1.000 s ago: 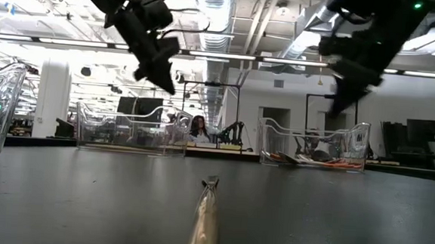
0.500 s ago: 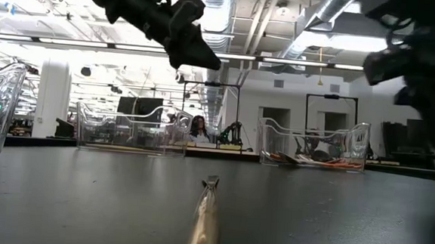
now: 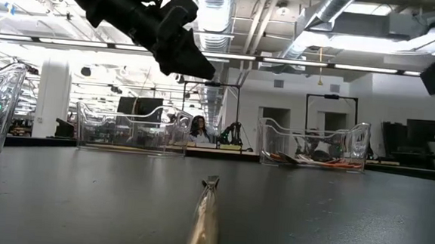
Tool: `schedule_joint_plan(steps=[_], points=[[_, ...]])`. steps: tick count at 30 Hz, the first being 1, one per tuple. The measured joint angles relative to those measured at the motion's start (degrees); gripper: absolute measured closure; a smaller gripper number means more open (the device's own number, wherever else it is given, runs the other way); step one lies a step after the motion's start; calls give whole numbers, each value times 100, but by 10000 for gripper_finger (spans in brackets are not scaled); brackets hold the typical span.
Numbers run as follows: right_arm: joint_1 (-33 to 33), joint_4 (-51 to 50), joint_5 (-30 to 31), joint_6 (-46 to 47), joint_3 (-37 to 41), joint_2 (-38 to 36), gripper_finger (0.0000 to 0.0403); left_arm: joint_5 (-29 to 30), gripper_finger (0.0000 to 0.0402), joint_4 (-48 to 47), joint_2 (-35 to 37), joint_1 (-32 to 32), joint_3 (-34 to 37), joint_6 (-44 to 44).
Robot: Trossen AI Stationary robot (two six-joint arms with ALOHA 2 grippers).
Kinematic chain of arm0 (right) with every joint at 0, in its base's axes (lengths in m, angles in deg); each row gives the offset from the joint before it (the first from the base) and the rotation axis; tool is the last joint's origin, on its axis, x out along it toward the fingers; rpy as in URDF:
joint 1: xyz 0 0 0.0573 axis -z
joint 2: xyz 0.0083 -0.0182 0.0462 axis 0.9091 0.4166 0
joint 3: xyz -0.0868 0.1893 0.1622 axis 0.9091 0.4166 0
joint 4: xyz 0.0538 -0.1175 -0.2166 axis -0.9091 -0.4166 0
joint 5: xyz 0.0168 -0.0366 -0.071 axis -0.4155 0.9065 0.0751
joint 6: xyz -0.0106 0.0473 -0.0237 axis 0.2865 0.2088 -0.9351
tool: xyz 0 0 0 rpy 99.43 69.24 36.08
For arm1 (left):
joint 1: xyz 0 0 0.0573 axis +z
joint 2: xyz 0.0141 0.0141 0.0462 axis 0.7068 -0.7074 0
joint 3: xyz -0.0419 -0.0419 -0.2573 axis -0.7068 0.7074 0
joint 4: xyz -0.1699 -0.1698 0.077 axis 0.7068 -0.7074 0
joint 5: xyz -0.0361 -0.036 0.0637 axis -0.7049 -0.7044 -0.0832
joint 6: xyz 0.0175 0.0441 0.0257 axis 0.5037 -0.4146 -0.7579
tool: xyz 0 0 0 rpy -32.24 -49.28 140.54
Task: Sort silverware by color (type)
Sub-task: Put the gold table knife into the top left transparent bin
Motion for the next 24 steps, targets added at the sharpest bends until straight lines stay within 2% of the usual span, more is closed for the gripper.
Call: schedule_joint_plan(steps=[5,13,20,24], points=[[-124,738,-41,312,496,0,242,10,278,36,0,-9,2,87],[-131,884,-57,282,588,2,247,185,278,19,0,-8,2,102],[-131,989,-57,482,601,2,280,298,278,10,0,-10,2,135],[-193,1489,-57,734,843,-12,294,306,278,-23,0,-10,2,135]])
